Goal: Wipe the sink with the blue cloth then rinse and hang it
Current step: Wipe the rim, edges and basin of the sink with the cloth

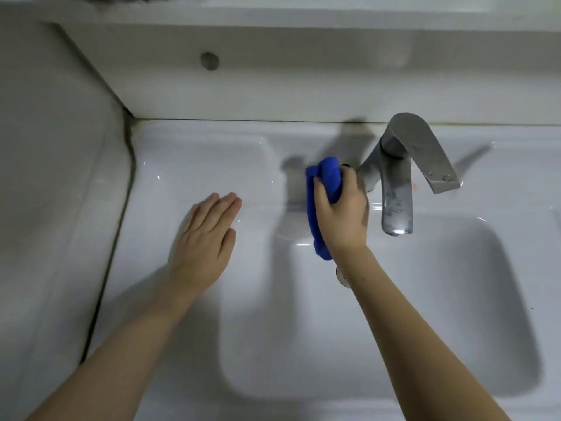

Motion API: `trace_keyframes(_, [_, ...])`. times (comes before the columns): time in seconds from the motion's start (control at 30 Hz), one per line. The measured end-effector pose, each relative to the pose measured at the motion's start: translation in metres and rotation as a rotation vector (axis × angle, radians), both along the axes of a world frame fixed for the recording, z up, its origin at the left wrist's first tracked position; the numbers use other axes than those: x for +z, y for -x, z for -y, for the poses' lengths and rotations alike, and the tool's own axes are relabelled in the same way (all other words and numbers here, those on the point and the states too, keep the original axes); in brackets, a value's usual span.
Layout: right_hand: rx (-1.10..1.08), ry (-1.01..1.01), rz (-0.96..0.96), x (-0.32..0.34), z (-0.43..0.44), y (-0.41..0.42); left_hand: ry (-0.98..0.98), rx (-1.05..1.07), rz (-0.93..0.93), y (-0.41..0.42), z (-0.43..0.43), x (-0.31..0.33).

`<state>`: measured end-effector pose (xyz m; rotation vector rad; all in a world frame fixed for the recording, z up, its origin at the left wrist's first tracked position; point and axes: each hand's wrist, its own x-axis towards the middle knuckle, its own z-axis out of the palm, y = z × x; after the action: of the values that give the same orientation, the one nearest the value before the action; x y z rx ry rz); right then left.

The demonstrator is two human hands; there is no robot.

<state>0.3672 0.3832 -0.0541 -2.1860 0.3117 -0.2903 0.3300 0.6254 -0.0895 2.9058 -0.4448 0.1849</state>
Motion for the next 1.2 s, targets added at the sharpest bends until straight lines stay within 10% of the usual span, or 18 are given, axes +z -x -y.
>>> trace_keyframes(0.13, [-0.273, 0.306, -0.174, -0.015, -0.009, -0.035, 0.027, -0.001, 0.055, -0.003, -0.004, -0.012])
trace_keyframes(0.37, [-0.008, 0.284, -0.051, -0.014, -0.053, -0.029, 0.045, -0.034, 0.049, -0.004, -0.002, -0.004])
trace_keyframes(0.53, [-0.393, 0.315, -0.177, -0.017, -0.016, -0.034, 0.061, -0.019, 0.046, -0.006, -0.003, -0.008])
trace_keyframes(0.7, [-0.041, 0.274, -0.106, -0.014, -0.072, -0.025, 0.067, -0.031, 0.051, -0.005, -0.003, -0.007])
trace_keyframes(0.87, [-0.345, 0.409, -0.161, -0.017, -0.005, -0.014, 0.071, -0.025, 0.045, -0.005, -0.004, -0.009])
trace_keyframes(1.2, [-0.263, -0.292, -0.124, -0.01, -0.094, -0.039, 0.01, -0.019, -0.001, -0.002, -0.002, -0.006])
